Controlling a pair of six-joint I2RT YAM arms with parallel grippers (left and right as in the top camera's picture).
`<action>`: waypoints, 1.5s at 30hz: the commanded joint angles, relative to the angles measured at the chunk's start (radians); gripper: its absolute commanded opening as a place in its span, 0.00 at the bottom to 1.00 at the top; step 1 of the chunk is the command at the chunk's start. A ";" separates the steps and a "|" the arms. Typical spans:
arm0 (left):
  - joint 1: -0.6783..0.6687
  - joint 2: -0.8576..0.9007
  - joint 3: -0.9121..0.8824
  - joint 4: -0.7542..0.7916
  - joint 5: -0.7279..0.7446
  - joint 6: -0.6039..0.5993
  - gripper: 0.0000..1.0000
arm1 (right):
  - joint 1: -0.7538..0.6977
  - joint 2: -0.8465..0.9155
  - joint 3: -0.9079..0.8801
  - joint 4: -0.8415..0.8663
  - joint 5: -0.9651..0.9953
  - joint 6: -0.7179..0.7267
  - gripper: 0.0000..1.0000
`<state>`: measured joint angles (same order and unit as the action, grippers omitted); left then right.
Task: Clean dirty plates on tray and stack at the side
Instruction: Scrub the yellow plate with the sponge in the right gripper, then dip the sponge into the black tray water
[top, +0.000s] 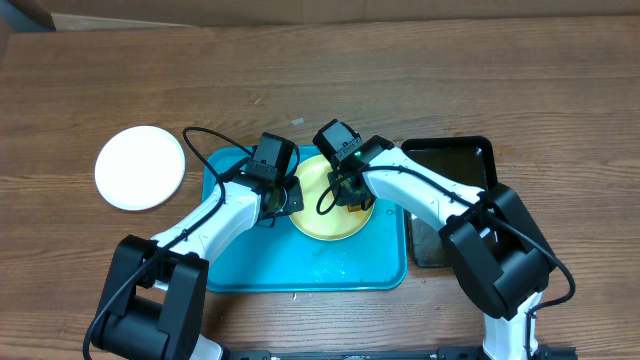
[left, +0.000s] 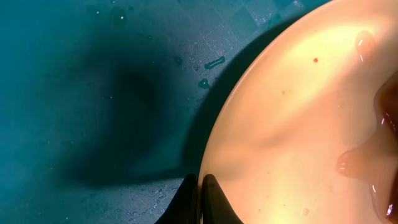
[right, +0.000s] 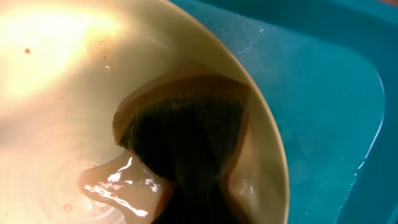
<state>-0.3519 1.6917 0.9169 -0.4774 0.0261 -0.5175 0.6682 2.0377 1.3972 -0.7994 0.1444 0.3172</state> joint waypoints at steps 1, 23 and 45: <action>0.005 0.010 0.007 0.003 0.001 0.002 0.04 | -0.001 0.052 0.010 0.011 -0.130 0.035 0.04; 0.005 0.010 0.008 0.002 0.001 0.009 0.05 | -0.272 -0.066 0.189 -0.145 -0.745 -0.245 0.04; 0.005 0.010 0.008 0.004 0.001 0.009 0.08 | -0.546 -0.141 -0.021 -0.306 -0.239 -0.109 0.04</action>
<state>-0.3492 1.6917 0.9169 -0.4774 0.0257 -0.5167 0.1177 1.9152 1.3838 -1.1233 -0.0647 0.1909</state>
